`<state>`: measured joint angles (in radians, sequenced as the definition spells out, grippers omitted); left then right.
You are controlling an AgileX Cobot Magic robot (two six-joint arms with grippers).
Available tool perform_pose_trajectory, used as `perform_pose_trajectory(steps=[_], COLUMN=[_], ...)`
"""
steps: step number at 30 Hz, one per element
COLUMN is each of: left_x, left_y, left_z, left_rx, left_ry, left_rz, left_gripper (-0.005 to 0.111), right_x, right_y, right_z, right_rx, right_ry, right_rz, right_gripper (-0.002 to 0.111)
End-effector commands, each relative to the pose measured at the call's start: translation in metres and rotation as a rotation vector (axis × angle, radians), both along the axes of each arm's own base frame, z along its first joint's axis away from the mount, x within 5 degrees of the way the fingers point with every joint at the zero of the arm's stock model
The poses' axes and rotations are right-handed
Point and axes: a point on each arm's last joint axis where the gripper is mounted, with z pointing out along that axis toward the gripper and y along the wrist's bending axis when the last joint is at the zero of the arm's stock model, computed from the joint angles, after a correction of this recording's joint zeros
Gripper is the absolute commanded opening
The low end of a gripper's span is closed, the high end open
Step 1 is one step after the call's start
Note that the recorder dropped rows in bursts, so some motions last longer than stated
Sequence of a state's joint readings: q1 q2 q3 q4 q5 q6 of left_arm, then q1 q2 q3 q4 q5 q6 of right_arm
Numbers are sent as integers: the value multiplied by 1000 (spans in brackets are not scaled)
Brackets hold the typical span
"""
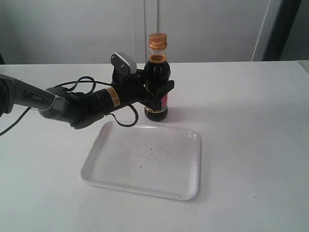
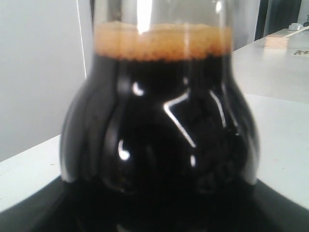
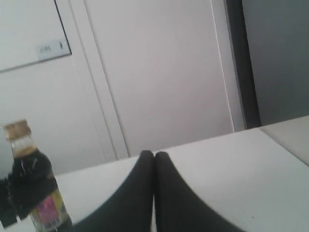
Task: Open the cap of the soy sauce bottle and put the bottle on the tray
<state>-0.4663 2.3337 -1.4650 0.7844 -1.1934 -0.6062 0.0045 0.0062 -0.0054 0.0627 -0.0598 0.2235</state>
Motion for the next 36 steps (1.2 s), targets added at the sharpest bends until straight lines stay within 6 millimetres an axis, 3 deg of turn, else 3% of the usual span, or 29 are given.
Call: perform_pose_trajectory(steps=[1, 9, 17, 23, 28, 36], left_x=[-3, -3, -3, -3, -3, -3], left_y=[-4, -4, -4, -4, -4, -4], left_z=[1, 1, 1, 1, 1, 2], left_rx=[10, 10, 10, 10, 10, 8], left_ry=[-17, -17, -17, -17, -17, -14], left_rz=[-31, -31, -31, -31, -31, -30], left_gripper=[0, 0, 0, 0, 0, 0], right_x=[-2, -11, -3, 12, 38, 80], right_y=[-1, 0, 1, 1, -1, 3], right_z=[8, 47, 83, 105, 132, 143], right_rx=[63, 4, -59, -95, -185, -327], right_ry=[-99, -186, -188, -123, 54, 372], right_rz=[0, -3, -10, -14, -32, 37], right_gripper=[0, 0, 0, 0, 0, 0])
